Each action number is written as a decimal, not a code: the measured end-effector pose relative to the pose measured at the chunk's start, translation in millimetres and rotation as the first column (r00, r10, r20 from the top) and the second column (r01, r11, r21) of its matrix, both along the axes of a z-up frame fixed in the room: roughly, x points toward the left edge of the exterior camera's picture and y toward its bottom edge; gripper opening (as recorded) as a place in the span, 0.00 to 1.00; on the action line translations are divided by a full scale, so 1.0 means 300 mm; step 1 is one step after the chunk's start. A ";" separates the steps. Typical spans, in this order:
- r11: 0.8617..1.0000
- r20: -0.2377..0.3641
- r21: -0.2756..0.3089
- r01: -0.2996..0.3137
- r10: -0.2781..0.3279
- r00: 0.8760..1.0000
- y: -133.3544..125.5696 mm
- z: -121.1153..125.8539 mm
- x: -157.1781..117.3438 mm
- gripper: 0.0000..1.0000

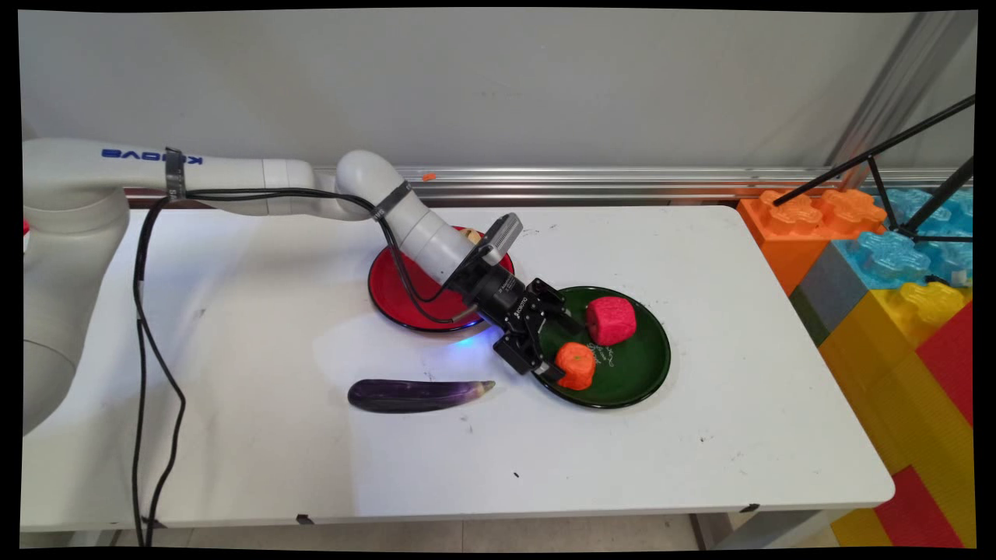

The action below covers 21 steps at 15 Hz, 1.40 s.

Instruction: Pick up the mandarin from the green plate, then place the picked object on the table

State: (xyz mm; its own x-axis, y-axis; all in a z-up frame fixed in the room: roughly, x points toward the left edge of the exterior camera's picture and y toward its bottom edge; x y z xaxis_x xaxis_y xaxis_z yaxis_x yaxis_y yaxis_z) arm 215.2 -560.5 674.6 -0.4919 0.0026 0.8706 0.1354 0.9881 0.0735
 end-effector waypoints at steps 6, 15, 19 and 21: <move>0.999 -0.003 -0.035 0.019 -0.019 1.000 -0.006 -0.013 -0.005 0.00; 0.997 -0.016 -0.057 0.046 -0.047 0.999 0.014 0.003 0.025 0.00; 0.995 -0.062 -0.075 0.067 -0.071 0.996 0.050 0.061 0.066 0.00; 0.993 -0.094 -0.088 0.079 -0.087 0.992 0.077 0.099 0.095 0.00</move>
